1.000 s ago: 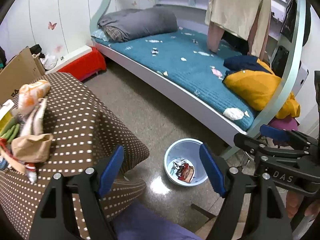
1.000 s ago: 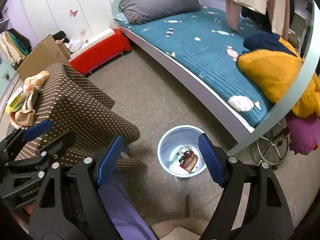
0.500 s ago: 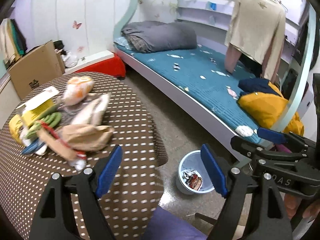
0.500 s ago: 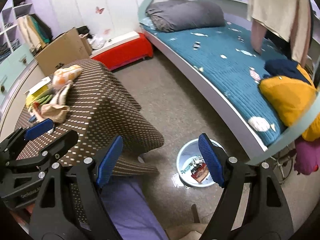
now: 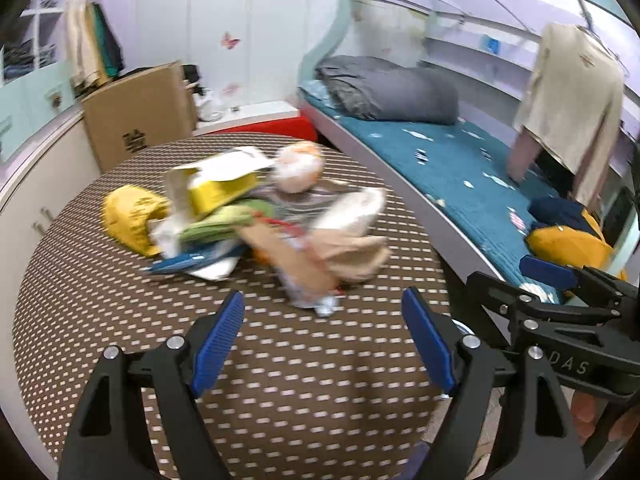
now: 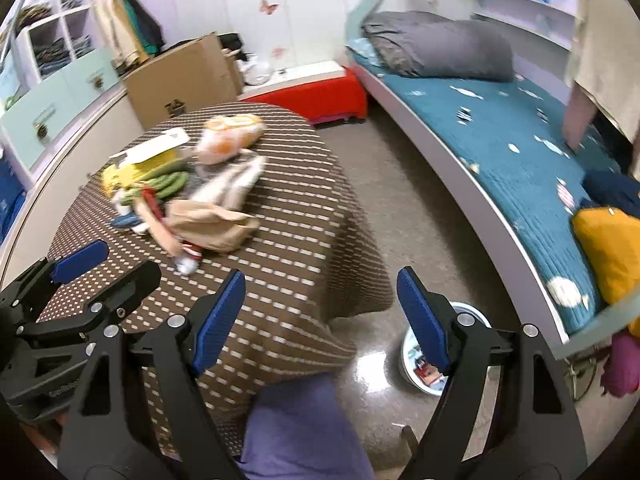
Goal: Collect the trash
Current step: 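Move both tools back toward the table, then grasp the green cloth with the right tool while the left tool approaches the yellow bag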
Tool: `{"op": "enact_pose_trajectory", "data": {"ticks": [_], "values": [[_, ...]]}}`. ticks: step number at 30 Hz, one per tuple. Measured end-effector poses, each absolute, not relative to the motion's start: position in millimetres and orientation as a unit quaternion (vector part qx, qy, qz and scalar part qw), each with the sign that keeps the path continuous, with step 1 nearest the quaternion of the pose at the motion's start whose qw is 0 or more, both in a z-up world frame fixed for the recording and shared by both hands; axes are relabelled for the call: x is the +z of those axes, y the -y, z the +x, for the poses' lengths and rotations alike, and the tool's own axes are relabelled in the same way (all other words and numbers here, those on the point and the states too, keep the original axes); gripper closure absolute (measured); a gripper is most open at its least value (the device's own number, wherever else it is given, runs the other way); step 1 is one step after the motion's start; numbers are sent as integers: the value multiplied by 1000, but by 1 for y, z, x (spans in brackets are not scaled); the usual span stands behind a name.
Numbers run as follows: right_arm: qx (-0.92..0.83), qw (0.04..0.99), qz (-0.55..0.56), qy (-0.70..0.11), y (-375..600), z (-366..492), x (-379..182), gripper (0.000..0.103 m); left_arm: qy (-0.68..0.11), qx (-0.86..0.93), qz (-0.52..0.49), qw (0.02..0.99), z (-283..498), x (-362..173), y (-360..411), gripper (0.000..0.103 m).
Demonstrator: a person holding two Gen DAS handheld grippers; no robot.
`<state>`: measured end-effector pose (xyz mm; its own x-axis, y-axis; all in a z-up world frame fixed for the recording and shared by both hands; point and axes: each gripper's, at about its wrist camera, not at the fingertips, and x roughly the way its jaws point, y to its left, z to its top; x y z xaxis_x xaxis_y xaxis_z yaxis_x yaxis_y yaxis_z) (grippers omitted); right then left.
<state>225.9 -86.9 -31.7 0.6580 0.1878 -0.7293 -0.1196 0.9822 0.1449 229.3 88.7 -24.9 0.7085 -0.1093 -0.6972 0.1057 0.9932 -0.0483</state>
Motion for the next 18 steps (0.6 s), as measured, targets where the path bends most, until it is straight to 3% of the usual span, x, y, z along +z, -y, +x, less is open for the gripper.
{"op": "enact_pose_trajectory", "data": {"ticks": [18], "values": [[188, 901, -20, -389, -34, 260, -13, 26, -369, 52, -64, 926, 217, -14, -203, 22]]}}
